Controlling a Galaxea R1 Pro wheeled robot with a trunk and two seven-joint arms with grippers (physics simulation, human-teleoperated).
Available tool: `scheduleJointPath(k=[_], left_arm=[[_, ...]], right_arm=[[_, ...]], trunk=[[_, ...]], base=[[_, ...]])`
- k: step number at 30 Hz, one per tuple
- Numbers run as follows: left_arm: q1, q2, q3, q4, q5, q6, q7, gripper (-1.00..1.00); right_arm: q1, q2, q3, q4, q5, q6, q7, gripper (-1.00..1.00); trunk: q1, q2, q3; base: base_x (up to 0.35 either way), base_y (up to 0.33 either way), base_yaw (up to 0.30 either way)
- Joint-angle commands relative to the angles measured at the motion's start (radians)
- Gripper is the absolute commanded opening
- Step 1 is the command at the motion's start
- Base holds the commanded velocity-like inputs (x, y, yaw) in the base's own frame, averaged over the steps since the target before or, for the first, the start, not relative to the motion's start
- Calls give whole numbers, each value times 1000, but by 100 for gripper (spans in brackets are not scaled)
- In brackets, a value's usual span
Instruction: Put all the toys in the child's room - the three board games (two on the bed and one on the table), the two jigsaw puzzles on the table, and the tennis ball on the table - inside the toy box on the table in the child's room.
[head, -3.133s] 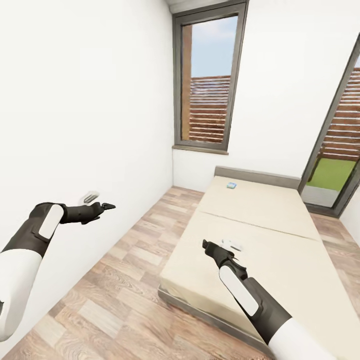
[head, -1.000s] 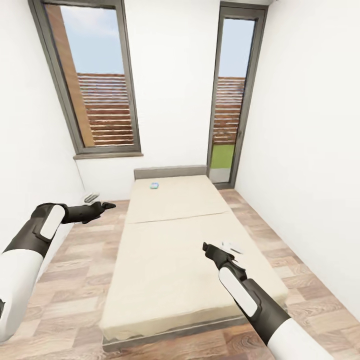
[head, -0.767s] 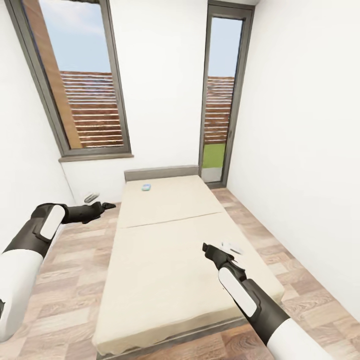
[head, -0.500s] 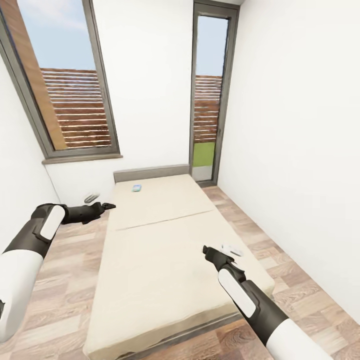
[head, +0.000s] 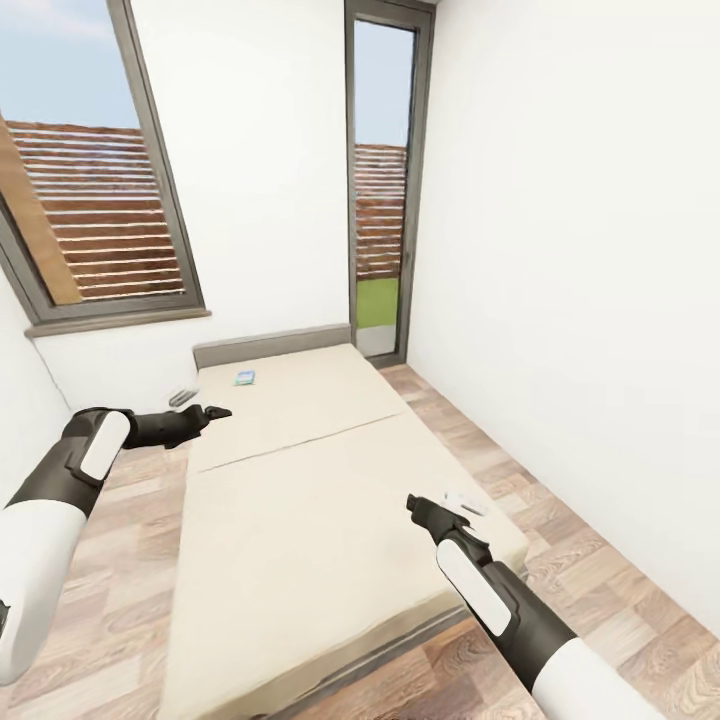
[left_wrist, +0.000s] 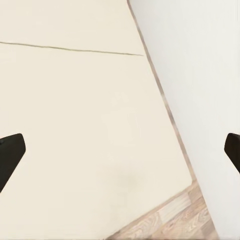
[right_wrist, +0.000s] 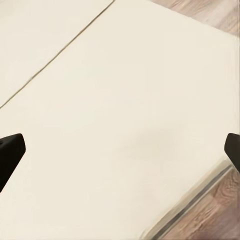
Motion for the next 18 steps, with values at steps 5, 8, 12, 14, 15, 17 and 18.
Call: scheduleJointPath(k=[5, 8, 12, 14, 15, 17, 18], left_arm=[[0, 0, 3, 0, -6, 5, -7, 100], [0, 0, 3, 0, -6, 5, -7, 100], [0, 0, 3, 0, -6, 5, -7, 100], [0, 0, 3, 0, -6, 5, -7, 100], [0, 0, 3, 0, -6, 5, -7, 100], [0, 0, 3, 0, -6, 5, -7, 100], [0, 0, 3, 0, -6, 5, -7, 100]], right_arm=[[-2, -1, 4, -1, -3, 4, -7, 100], [-2, -1, 5, -1, -3, 2, -8, 100], [-2, 0, 5, -1, -2, 0, -8, 100], [-2, 0, 4, -1, -1, 0, -8, 100], [-2, 0, 2, -2, -1, 0, -9, 100], [-2, 0, 1, -2, -1, -1, -9, 100], [-2, 0, 1, -2, -1, -1, -9, 100]], trunk=[[1, -2, -8], [1, -2, -11], [1, -2, -16], [1, -2, -18], [1, -2, -18], [1, -2, -19], [1, -2, -19]], base=[[0, 40, -224], [0, 29, -217], [0, 151, -196], [0, 200, -125], [0, 134, -71], [0, 96, -51], [0, 69, -36]])
